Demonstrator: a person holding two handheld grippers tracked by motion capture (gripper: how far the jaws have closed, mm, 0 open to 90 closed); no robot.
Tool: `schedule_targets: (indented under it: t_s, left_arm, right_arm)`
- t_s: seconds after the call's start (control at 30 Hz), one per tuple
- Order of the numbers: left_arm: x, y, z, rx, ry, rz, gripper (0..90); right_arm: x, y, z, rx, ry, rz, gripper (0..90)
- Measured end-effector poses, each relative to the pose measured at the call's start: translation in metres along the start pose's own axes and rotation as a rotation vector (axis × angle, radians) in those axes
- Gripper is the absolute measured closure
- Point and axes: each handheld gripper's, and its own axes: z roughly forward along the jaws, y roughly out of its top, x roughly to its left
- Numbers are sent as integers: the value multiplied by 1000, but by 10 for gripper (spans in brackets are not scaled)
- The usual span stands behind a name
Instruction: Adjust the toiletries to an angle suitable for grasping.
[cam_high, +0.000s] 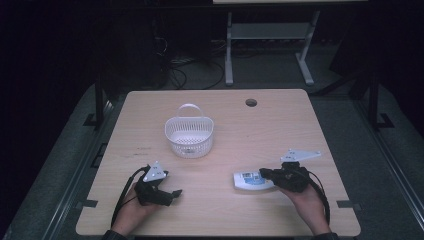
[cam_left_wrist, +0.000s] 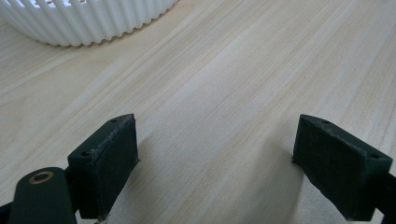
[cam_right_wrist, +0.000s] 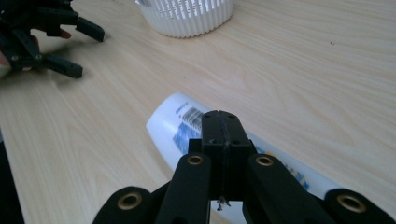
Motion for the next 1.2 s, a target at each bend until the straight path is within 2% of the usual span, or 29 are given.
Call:
schedule_targets:
  t_s: [0.33, 0.47, 0.53, 0.67, 0.97, 1.2]
  left_arm:
    - [0, 0, 0, 0, 0, 0, 129]
    - [0, 0, 0, -4, 0, -5, 129]
    - [0, 0, 0, 0, 0, 0, 129]
    - [0, 0, 0, 0, 0, -1, 129]
    - [0, 0, 0, -1, -1, -2, 129]
    - [0, 0, 0, -2, -2, -3, 129]
  right_arm:
    - [6, 19, 21, 0, 20, 0, 896]
    - [10, 28, 39, 6, 57, 4, 895]
    - [11, 30, 43, 8, 62, 6, 895]
    - [16, 36, 62, 37, 65, 7, 896]
    - [19, 36, 82, 86, 52, 11, 896]
    - [17, 33, 86, 104, 41, 19, 896]
